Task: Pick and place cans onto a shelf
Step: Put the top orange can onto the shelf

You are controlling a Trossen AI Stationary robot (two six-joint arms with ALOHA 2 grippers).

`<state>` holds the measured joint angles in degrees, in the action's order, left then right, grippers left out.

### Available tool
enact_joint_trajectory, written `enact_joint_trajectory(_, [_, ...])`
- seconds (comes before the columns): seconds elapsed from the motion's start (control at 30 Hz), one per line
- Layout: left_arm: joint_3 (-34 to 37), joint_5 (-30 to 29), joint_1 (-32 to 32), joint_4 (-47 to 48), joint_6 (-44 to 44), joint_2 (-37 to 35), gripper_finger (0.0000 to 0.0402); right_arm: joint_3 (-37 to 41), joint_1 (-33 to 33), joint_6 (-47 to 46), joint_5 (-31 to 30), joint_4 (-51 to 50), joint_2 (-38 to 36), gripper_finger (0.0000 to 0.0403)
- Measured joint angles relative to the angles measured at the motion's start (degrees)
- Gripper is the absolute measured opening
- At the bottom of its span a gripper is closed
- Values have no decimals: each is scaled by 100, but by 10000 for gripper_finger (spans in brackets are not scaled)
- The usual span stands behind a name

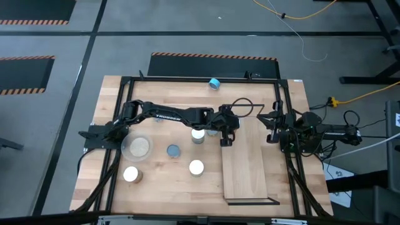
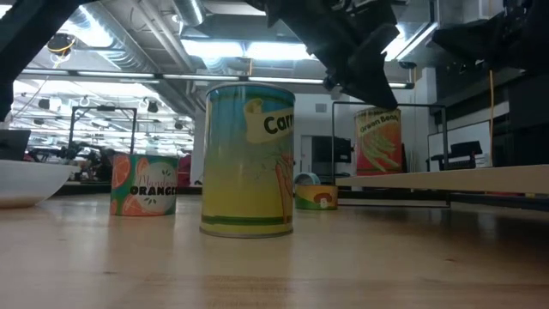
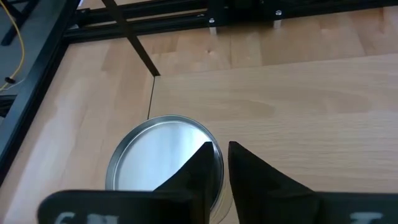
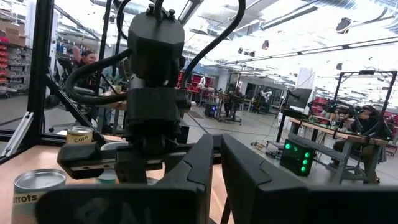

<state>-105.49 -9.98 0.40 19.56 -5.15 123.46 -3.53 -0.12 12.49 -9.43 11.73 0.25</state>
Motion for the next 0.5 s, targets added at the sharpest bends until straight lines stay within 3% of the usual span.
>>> enact_joint_trajectory(0.23, [1,0,0,-116,-1,0,81,0,0,0,-1,4,-1,39])
enact_joint_trajectory(0.5, [5,47,-6,-213,-11,-288,81,-2,0,0,-2,94,-2,39])
